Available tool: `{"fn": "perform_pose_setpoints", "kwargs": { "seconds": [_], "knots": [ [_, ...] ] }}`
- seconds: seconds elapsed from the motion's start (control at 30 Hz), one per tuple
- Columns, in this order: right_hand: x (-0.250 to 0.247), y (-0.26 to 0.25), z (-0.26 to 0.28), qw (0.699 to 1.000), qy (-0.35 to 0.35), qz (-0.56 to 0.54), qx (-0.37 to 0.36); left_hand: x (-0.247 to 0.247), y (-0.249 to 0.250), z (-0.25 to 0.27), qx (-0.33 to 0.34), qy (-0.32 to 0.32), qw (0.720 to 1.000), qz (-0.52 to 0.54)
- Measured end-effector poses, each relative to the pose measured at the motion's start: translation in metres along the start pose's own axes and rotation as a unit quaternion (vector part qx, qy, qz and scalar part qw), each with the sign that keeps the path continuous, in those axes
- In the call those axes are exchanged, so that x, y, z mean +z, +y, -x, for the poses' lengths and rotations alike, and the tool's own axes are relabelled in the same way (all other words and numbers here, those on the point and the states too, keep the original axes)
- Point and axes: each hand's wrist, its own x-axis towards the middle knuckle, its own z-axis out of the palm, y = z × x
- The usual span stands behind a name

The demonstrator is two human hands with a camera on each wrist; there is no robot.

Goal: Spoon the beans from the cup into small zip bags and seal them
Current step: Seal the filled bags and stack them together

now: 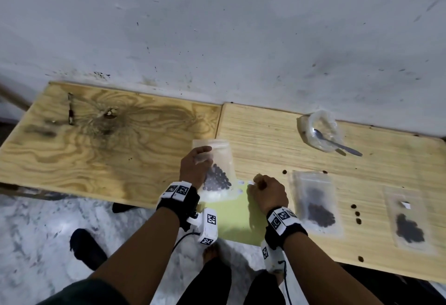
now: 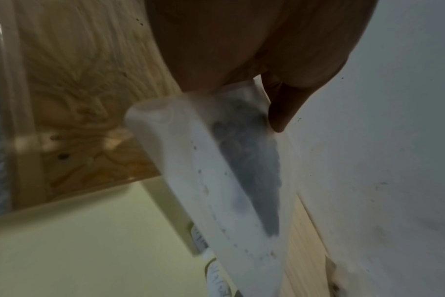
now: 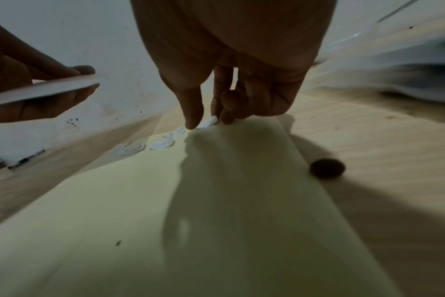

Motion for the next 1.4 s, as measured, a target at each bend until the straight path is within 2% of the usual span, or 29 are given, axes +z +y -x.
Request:
{"fn": "perform_pose_setpoints", "kwargs": {
  "seconds": [0.1, 0.23, 0.4, 0.57, 0.77, 0.9, 1.07, 1.4],
  "knots": [
    [-0.001, 0.000, -0.003, 0.999, 0.003, -0.029, 0.012, 0.006, -0.002, -0.001, 0.006, 0.011, 1.000, -0.015],
    [-0.013, 0.002, -0.007, 0.994, 0.010, -0.109, -0.012, 0.014, -0.004, -0.002, 0.012, 0.021, 0.999, -0.026],
    [-0.031, -0.021, 0.001, 0.967, 0.003, -0.225, -0.118, 0.028, -0.005, 0.009, 0.026, -0.027, 0.995, -0.091],
    [-0.032, -0.047, 0.009, 0.972, 0.010, -0.133, -0.191, 0.044, 0.000, 0.027, -0.007, -0.092, 0.995, -0.038],
    [-0.037, -0.048, 0.024, 0.983, 0.065, -0.060, -0.159, 0.056, 0.007, 0.046, -0.018, -0.095, 0.995, 0.023],
    [-0.041, -0.038, 0.029, 0.976, 0.124, -0.098, -0.150, 0.058, 0.000, 0.051, 0.005, -0.080, 0.997, 0.000],
    [-0.043, -0.025, 0.026, 0.964, 0.093, -0.212, -0.132, 0.061, -0.007, 0.055, 0.063, -0.072, 0.993, -0.074],
    [-0.049, -0.006, 0.024, 0.958, 0.068, -0.227, -0.159, 0.069, -0.010, 0.061, 0.041, -0.097, 0.991, -0.084]
  ]
}}
